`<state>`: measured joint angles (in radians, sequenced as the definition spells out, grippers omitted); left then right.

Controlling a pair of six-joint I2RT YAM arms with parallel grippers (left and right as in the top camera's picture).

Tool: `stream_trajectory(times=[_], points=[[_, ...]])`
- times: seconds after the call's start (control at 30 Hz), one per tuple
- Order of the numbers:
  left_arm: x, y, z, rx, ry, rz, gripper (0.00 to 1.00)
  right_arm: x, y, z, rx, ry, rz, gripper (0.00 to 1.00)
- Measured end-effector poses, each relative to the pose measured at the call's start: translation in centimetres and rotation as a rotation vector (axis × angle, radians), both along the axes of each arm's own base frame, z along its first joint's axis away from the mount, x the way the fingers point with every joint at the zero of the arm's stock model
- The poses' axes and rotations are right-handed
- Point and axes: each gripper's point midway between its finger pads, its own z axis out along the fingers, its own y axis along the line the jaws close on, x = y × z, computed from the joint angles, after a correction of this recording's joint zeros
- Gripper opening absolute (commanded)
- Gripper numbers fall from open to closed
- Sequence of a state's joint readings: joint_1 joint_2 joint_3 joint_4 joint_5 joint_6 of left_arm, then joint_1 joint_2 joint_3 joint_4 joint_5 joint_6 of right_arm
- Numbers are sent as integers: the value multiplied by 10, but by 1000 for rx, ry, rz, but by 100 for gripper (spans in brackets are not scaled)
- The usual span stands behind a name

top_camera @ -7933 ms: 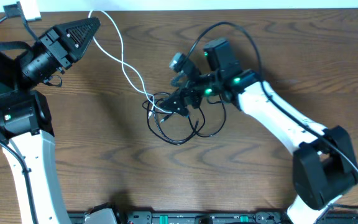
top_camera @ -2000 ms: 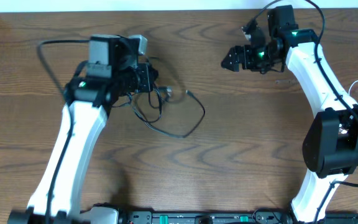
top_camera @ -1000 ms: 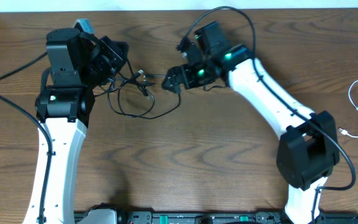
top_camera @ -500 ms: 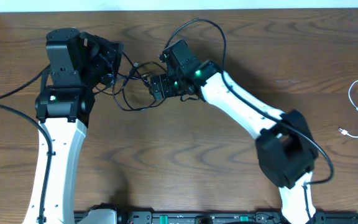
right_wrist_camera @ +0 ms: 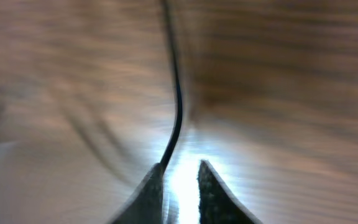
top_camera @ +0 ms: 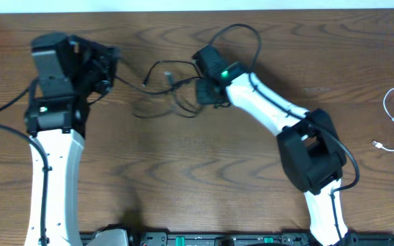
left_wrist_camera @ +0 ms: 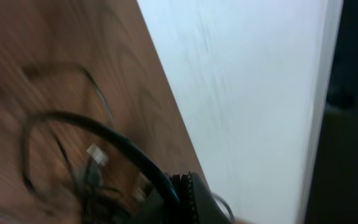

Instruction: Untangle cables

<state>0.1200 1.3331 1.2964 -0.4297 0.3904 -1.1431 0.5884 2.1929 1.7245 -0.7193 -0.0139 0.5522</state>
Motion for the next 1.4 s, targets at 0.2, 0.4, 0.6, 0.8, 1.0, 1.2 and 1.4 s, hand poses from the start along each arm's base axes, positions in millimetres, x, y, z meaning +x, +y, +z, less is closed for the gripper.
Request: stream_trajectory(times=[0.2,0.4,0.6,0.8,1.0,1.2,1.4], points=[[-12,70,-13,156,37,99,8,26,-125,-10,-175,77,-114,1],[-21,95,-29,332,76,28,8,41,-172,-9,-27,112,-38,15],[-8,46,-29,360,-10,-214,7,42,-82,19,295,5,274,47],[3,20,2,336,-192,-344,8,38,6,42,374,-132,417,51],[-2,12,5,302,-206,-382,7,6,62,14,235,-101,368,54],[-3,11,4,296,-203,-387,7,0,61,-30,91,-67,249,50],[-3,11,3,292,-199,-390,7,4,48,-34,39,-57,125,41]])
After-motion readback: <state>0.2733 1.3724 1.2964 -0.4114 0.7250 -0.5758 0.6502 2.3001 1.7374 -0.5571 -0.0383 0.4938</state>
